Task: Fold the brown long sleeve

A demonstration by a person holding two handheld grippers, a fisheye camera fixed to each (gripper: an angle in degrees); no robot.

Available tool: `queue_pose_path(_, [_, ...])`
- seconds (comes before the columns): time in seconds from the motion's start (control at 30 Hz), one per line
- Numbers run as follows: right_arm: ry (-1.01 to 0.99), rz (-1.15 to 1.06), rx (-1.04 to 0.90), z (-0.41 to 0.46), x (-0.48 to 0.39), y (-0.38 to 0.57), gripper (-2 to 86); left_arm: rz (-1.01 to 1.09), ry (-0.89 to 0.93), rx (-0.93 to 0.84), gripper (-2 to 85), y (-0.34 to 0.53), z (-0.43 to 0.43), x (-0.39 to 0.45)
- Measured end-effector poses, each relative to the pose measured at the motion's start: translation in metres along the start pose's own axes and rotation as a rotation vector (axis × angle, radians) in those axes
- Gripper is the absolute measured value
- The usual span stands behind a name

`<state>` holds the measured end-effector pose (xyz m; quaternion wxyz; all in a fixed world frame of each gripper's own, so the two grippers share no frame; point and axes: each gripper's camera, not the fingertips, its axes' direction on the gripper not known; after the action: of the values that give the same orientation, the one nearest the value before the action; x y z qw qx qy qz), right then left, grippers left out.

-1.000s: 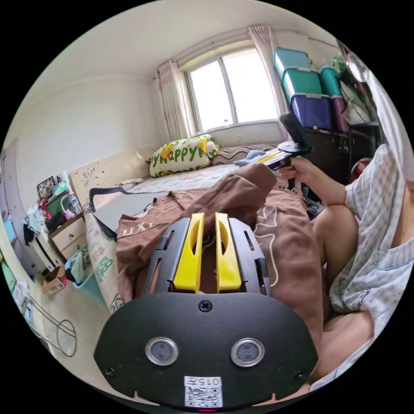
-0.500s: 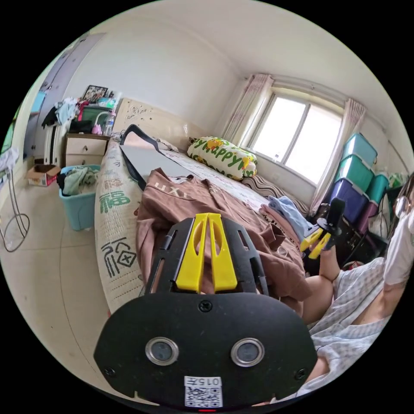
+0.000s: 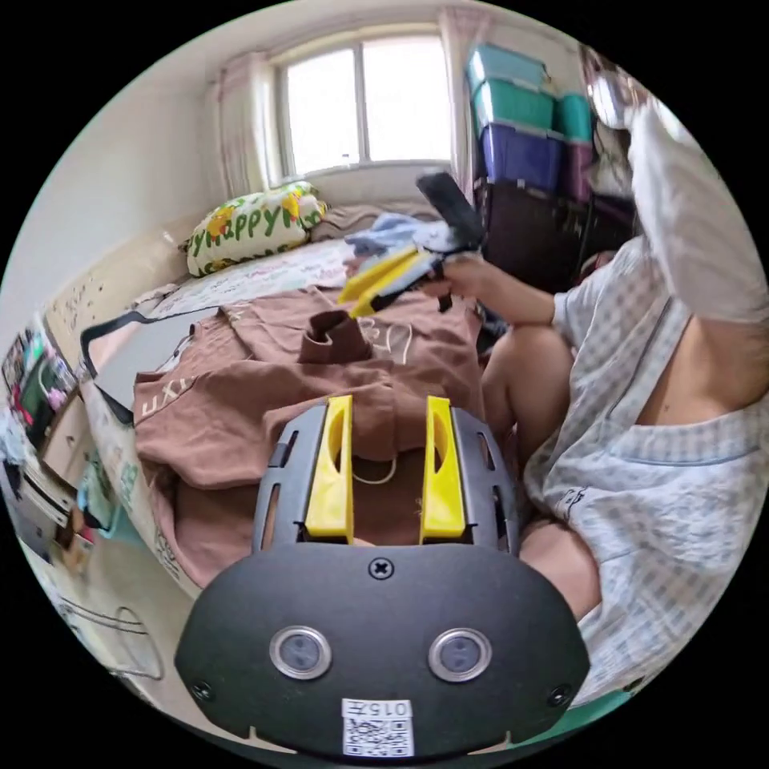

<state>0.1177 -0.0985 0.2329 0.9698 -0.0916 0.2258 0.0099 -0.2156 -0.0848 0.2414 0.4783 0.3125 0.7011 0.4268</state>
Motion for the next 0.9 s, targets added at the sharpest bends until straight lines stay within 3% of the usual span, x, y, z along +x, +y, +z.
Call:
queue_pose_path(0.1, [-0.094,0.029,-0.007,0.008,0.008,-0.001,10.5,-0.006,-0.050,-0.174,10.6,-0.013,0.032,0.002])
queue_pose_path(0.27, [-0.218,-0.038,-0.019,0.010,0.004,0.002,2.1,-0.153,0.035,-0.082,3.3,-0.004,0.006,-0.027])
queue_pose_path(0.53, [-0.257,-0.291,-0.198,0.023,-0.038,0.006,1.1,-0.601,-0.040,0.612,1.5,0.029,-0.128,-0.097])
queue_pose_path(0.63, [-0.224,-0.259,-0.208,0.022,-0.038,0.004,3.0,-0.641,0.008,0.724,1.5,0.009,-0.133,-0.106])
queue_pose_path(0.7, [-0.228,-0.181,-0.124,0.007,-0.023,0.004,4.4,-0.578,0.081,0.641,1.6,-0.017,-0.116,-0.100])
queue_pose_path(0.8, [-0.297,-0.043,0.020,-0.018,0.012,0.015,6.1,-0.452,0.178,0.359,2.5,-0.053,-0.053,-0.077])
queue_pose_path(0.83, [-0.327,0.011,0.041,-0.022,0.026,0.021,7.0,-0.405,0.240,0.226,2.8,-0.061,-0.021,-0.069])
queue_pose_path(0.9, [-0.344,0.069,0.012,-0.019,0.042,0.029,7.7,-0.362,0.334,0.128,2.9,-0.060,0.011,-0.062])
